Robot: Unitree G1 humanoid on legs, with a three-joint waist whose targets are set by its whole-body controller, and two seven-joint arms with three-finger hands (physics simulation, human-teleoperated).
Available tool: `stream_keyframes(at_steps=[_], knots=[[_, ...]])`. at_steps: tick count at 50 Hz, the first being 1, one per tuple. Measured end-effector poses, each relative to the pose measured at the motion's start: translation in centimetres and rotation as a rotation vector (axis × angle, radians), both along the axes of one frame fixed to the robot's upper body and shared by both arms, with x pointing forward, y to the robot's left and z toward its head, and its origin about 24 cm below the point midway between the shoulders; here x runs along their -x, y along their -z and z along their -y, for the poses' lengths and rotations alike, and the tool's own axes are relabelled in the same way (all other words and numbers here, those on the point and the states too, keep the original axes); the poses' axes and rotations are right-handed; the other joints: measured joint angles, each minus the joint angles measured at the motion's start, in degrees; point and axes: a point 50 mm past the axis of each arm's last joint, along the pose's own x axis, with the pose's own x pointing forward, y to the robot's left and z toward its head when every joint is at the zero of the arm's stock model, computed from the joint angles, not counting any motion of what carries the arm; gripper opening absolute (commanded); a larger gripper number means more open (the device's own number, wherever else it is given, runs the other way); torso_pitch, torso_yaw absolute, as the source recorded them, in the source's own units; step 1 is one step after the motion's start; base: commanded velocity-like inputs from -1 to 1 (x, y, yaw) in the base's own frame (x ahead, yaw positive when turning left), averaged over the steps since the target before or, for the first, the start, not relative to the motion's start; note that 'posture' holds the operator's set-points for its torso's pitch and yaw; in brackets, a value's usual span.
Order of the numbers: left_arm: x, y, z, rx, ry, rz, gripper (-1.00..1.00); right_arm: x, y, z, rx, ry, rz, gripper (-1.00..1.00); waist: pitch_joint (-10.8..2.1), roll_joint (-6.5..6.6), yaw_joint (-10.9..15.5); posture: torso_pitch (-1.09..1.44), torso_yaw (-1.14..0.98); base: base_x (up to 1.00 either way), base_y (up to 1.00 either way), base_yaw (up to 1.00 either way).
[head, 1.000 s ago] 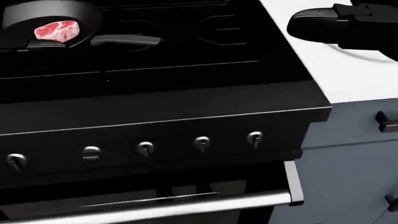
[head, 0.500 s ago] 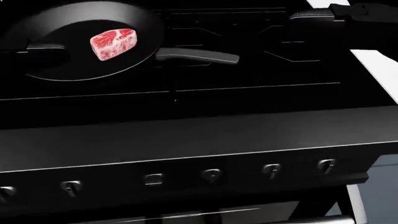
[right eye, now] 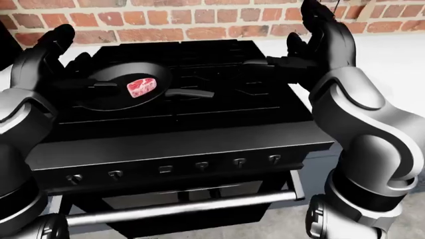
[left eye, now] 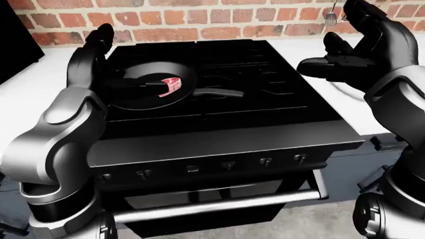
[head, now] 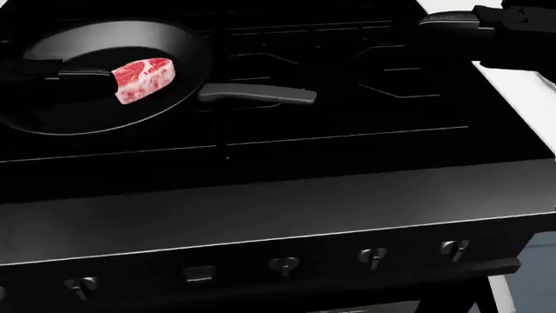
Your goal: Pick the pork loin from the pan and place it on the plate.
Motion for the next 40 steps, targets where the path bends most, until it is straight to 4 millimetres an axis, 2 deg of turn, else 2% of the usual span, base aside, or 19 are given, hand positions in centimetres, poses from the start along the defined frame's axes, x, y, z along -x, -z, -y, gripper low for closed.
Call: stream_keyframes(at_steps=[4,7,11,17,22,24,25,27,29,31,33,36,38,39,40], knots=[[0.5,-0.6,-0.8,0.004,-0.037,0.038,1.0,-0.1,0.0,-0.6,0.007,-0.023,0.004,1.0,-0.29,1.01,0.2,0.0,0.0,0.0,0.0,0.11],[0.7,-0.9,-1.5,0.011,-0.076,0.056,1.0,-0.1,0.0,-1.1,0.022,-0.053,0.007,1.0,-0.17,-0.29,0.1,0.0,0.0,0.0,0.0,0.0],[0.4,-0.3,-1.2,0.009,-0.066,0.024,1.0,-0.1,-0.2,-0.9,0.021,-0.046,0.011,1.0,0.08,-1.34,0.3,0.0,0.0,0.0,0.0,0.0],[0.2,-0.3,-0.8,0.009,-0.041,0.014,1.0,-0.2,-0.4,-0.5,0.014,-0.023,0.005,1.0,0.37,-1.34,0.7,0.0,0.0,0.01,0.0,0.0],[0.3,-0.1,-1.1,0.01,-0.054,0.007,1.0,-0.1,-0.3,-0.7,0.018,-0.038,0.004,1.0,-0.24,-1.1,0.4,0.0,0.0,0.22,0.0,0.0],[0.4,-0.6,-1.1,0.007,-0.054,0.032,1.0,0.1,-0.6,-0.6,0.016,-0.037,0.025,1.0,-0.59,-1.85,0.4,0.0,0.0,0.23,0.0,0.0],[0.5,-0.9,-1.0,0.005,-0.051,0.049,1.0,0.2,-0.8,-0.5,0.014,-0.033,0.036,1.0,-0.73,-2.67,0.4,0.0,0.0,0.22,0.0,0.0],[0.6,-1.0,-0.6,0.004,-0.032,0.064,1.0,0.3,-0.9,-0.2,0.005,-0.017,0.044,1.0,-0.36,-1.87,-0.1,0.0,0.0,0.23,0.0,0.0],[0.5,-0.6,-0.2,0.002,-0.012,0.045,1.0,0.1,-0.5,0.1,0.0,-0.001,0.024,1.0,-0.29,-2.77,-0.2,0.0,0.0,0.23,0.0,0.0],[0.3,-0.3,-0.3,0.004,-0.009,0.026,1.0,0.0,-0.4,0.0,0.006,-0.001,0.014,1.0,-0.46,-3.04,0.0,0.0,0.0,0.22,0.0,0.0],[0.3,-0.3,-0.4,0.005,-0.017,0.023,1.0,0.1,-0.6,-0.2,0.013,-0.01,0.026,1.0,-0.4,-2.6,0.2,0.0,0.0,0.04,0.0,0.0],[0.5,-0.7,-0.6,0.005,-0.027,0.044,1.0,0.2,-0.7,-0.4,0.014,-0.018,0.038,1.0,0.94,-1.93,-0.2,0.0,0.0,0.0,0.0,0.0],[0.4,-0.6,-0.5,0.005,-0.023,0.042,1.0,0.0,-0.4,-0.3,0.011,-0.012,0.024,1.0,1.22,-0.59,-0.7,0.0,0.0,0.0,0.0,0.0],[0.4,-0.5,-0.4,0.005,-0.02,0.036,1.0,-0.1,-0.3,-0.2,0.011,-0.01,0.016,1.0,1.04,0.53,-0.8,0.0,0.0,0.0,0.0,0.0],[0.3,-0.4,-0.5,0.004,-0.02,0.03,1.0,-0.1,-0.1,-0.2,0.008,-0.009,0.009,1.0,0.96,0.75,-1.1,0.0,0.0,0.0,0.0,0.0]])
